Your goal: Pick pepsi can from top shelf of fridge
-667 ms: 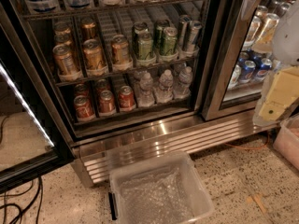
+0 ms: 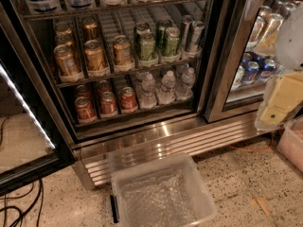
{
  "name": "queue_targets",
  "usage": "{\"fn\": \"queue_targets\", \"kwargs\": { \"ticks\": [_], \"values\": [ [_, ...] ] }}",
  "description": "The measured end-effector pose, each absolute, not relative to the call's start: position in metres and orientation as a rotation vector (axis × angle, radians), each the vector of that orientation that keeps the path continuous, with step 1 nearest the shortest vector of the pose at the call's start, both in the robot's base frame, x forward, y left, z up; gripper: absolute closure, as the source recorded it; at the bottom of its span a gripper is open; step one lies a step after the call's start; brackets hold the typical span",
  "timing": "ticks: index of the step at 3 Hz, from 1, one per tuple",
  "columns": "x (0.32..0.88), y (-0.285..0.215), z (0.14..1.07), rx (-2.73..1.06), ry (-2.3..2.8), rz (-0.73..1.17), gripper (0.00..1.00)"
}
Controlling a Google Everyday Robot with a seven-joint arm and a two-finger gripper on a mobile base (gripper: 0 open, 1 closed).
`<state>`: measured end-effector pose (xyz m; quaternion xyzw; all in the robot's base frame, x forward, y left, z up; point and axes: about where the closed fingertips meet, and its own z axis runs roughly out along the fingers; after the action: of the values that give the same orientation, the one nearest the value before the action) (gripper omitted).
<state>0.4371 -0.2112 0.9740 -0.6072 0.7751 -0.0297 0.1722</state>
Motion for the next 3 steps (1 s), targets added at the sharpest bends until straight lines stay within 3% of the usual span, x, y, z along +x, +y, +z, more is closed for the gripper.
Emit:
{"fn": "queue_targets", "kwargs": {
  "ticks": [3],
  "values": [
    [0.457, -0.133, 0.934, -1.667, 1.748, 0.191, 0.00]
  ]
}}
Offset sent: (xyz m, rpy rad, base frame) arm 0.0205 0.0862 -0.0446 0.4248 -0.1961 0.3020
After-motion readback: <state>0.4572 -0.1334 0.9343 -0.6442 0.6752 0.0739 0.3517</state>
